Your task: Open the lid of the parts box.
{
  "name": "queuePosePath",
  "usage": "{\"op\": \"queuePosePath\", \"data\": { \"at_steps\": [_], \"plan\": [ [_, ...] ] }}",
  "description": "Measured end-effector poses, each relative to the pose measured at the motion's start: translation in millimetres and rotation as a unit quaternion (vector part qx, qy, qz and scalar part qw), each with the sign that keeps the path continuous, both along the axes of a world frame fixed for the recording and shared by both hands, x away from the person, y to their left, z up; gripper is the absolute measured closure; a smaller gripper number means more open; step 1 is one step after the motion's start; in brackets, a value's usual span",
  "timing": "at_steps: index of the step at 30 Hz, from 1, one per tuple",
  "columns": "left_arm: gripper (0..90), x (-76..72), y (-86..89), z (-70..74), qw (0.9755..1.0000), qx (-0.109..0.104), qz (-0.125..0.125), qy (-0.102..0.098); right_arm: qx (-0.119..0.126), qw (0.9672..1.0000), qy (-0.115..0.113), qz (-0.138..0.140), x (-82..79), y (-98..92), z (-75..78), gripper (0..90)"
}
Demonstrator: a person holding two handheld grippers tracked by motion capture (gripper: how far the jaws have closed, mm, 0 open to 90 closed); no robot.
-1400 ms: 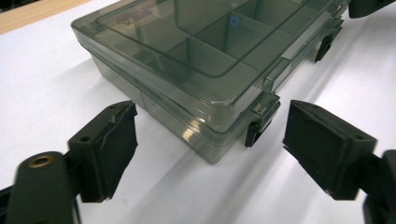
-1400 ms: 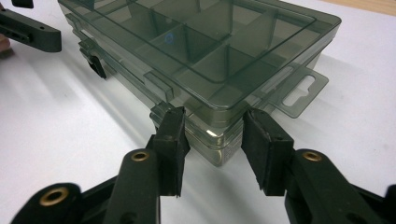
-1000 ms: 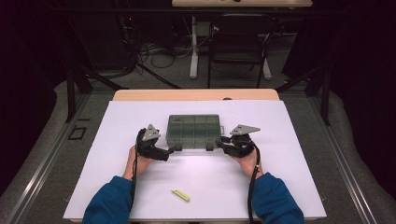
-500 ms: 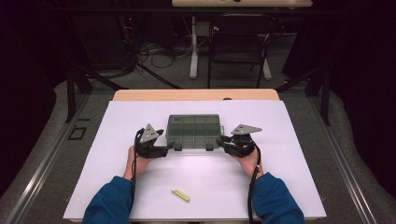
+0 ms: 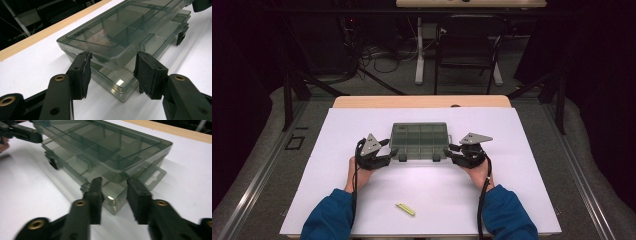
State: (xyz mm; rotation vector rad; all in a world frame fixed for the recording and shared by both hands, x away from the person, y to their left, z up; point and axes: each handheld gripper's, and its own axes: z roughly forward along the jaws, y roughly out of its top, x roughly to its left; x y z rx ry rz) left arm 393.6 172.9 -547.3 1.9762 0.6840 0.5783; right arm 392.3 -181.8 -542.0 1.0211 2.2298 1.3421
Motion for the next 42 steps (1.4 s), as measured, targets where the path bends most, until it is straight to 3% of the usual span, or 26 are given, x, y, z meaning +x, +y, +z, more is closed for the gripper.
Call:
{"op": "queuePosePath", "data": {
  "at_steps": [5, 18, 25, 35, 42],
  "plan": [
    [47.5, -0.8, 0.3, 0.4, 1.0000, -0.002, 0.001, -0.006, -0.033, 0.9992, -0.022, -0.005, -1.8, 2.2, 2.5, 53.1],
    [49.2, -2.6, -0.9, 3.0, 0.9997, 0.016, 0.000, -0.019, -0.093, 0.9922, -0.083, 0.000, -3.0, 13.9, 8.2, 53.0],
    [49.9, -3.5, 1.3, 7.0, 0.9993, 0.023, 0.005, -0.028, -0.098, 0.9909, -0.092, -0.002, -1.3, 16.6, 9.9, 54.4],
    [50.2, -1.7, 4.9, 11.9, 0.9993, 0.029, 0.004, -0.022, -0.085, 0.9916, -0.097, -0.007, 2.5, 15.0, 15.6, 56.5],
    [54.1, 0.4, 4.0, 17.9, 0.9993, 0.031, -0.002, -0.021, -0.091, 0.9907, -0.100, -0.009, 6.0, 16.5, 21.1, 57.6]
  ]
}}
